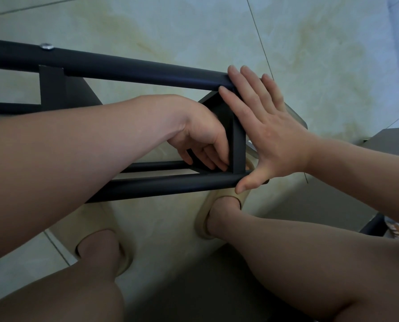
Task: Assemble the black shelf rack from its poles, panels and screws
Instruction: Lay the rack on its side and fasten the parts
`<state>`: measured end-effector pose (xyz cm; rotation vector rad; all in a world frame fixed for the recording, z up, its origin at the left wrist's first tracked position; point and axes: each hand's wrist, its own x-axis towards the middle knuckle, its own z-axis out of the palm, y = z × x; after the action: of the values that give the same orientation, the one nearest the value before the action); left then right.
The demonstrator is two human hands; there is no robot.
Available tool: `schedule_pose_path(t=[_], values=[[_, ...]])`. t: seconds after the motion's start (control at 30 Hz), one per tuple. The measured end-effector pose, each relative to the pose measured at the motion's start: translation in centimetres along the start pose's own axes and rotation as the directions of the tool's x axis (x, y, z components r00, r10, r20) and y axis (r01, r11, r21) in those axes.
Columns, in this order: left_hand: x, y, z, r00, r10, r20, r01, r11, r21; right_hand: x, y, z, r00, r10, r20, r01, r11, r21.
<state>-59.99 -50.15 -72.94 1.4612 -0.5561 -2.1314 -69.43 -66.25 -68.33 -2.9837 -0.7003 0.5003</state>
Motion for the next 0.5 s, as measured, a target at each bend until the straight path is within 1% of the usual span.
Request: schedule_pose_path(t=[0.2,0.5], values=[[0.06,-0.06,-0.12,0.999,-0.021,-0.04,0.021,1.0,-0.016,0.04,0.01,0.02,1.0,-0.004,-0.013,0.004,1.0,0.002],[0.01,-0.06,-0.08,1.0,-0.014,0.016,0.014,1.0,0.017,0.05,-0.04,-0.02,1.0,-0.004,-0.007,0.004,1.0,0.004]])
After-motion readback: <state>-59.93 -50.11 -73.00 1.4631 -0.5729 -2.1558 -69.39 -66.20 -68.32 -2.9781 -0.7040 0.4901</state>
